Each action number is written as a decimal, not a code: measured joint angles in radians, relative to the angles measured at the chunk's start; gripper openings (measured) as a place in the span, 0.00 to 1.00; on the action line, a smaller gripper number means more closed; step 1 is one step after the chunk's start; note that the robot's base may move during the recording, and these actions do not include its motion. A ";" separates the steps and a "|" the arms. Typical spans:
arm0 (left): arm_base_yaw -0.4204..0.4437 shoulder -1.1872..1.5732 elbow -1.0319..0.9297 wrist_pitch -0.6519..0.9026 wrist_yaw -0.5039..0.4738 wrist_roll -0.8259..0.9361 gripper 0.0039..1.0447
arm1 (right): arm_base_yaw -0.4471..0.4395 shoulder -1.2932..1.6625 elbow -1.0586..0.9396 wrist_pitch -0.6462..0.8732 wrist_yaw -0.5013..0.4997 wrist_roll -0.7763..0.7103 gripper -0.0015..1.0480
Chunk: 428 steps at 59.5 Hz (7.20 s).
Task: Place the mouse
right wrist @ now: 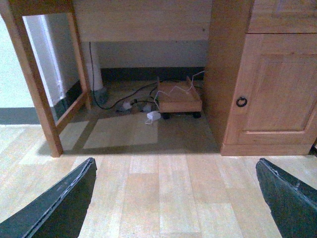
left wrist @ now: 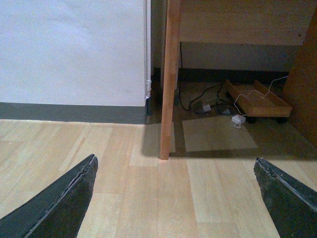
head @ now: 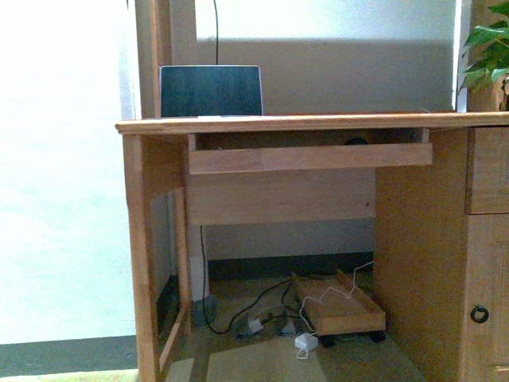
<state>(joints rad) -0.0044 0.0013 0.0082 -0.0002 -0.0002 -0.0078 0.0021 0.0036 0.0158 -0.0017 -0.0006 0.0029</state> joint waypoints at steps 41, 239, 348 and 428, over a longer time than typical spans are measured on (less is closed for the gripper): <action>0.000 0.000 0.000 0.000 0.000 0.000 0.93 | 0.000 0.000 0.000 0.000 0.000 0.000 0.93; -0.209 2.279 1.074 1.075 0.431 1.343 0.93 | 0.000 -0.001 0.000 0.000 0.000 0.000 0.93; -0.073 0.671 0.021 0.649 -0.053 0.013 0.02 | 0.104 1.153 0.593 0.213 0.238 0.101 0.93; 0.000 0.009 -0.001 0.005 0.000 0.013 0.02 | 0.012 1.525 0.800 0.149 0.131 0.023 0.53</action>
<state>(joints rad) -0.0044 0.0105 0.0071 0.0051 0.0002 0.0051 0.0143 1.5284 0.8162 0.1474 0.1303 0.0254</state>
